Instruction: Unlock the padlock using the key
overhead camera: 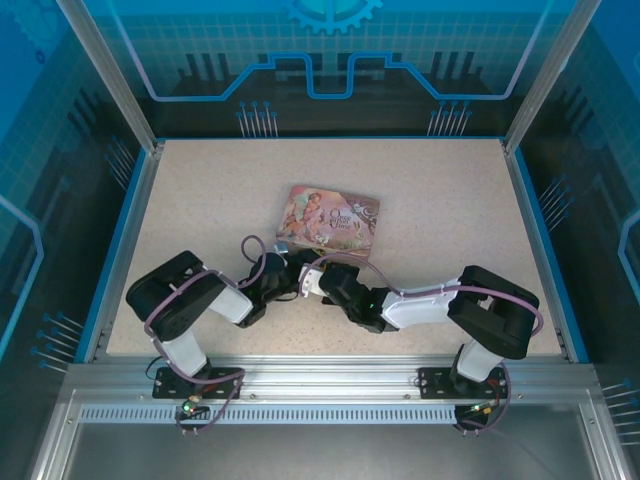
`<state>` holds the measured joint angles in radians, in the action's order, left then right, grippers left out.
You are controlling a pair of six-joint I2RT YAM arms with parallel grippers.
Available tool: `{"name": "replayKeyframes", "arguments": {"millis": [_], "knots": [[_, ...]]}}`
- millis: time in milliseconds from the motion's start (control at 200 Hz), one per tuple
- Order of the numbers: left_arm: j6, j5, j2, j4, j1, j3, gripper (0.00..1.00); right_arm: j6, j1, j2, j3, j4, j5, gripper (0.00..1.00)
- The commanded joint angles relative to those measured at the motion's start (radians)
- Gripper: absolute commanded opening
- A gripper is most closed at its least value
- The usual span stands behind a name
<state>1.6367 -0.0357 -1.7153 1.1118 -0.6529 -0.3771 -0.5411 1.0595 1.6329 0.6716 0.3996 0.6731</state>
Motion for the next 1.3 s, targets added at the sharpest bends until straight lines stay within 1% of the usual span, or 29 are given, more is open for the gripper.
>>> {"name": "replayKeyframes", "arguments": {"millis": [0,130,330,455,595,610,700,910,1046,1161,1296], "knots": [[0.002,-0.020,0.037,-0.012,-0.011,0.002,0.31,0.017,-0.006,0.019,0.027,-0.019,0.002,0.00],[0.003,-0.018,0.023,-0.004,-0.014,-0.003,0.27,0.016,-0.008,0.018,0.024,-0.018,-0.002,0.00],[0.011,-0.012,0.001,0.029,-0.017,0.001,0.14,0.028,-0.010,0.013,0.030,-0.035,-0.006,0.00],[0.008,0.007,0.019,0.018,-0.017,0.013,0.07,0.080,-0.013,0.002,0.042,-0.081,-0.019,0.00],[0.003,0.013,0.032,0.004,-0.016,0.010,0.03,0.164,-0.013,-0.012,0.053,-0.123,-0.013,0.00],[0.002,0.012,0.032,0.004,-0.017,0.009,0.02,0.173,-0.013,-0.012,0.054,-0.151,-0.010,0.00],[0.001,0.016,0.033,0.005,-0.017,0.004,0.00,0.241,-0.012,-0.017,0.061,-0.187,0.003,0.00],[0.001,0.020,0.036,0.001,-0.016,0.001,0.00,0.415,-0.012,-0.044,0.044,-0.202,0.015,0.00],[-0.003,0.022,0.038,0.001,-0.017,-0.003,0.00,0.559,-0.018,-0.083,0.019,-0.199,0.007,0.00],[-0.007,0.025,0.040,-0.007,-0.020,-0.008,0.00,0.706,-0.045,-0.134,-0.018,-0.182,-0.049,0.00],[-0.010,0.025,0.037,-0.010,-0.024,-0.015,0.00,0.856,-0.091,-0.202,-0.088,-0.101,-0.136,0.00]]}}
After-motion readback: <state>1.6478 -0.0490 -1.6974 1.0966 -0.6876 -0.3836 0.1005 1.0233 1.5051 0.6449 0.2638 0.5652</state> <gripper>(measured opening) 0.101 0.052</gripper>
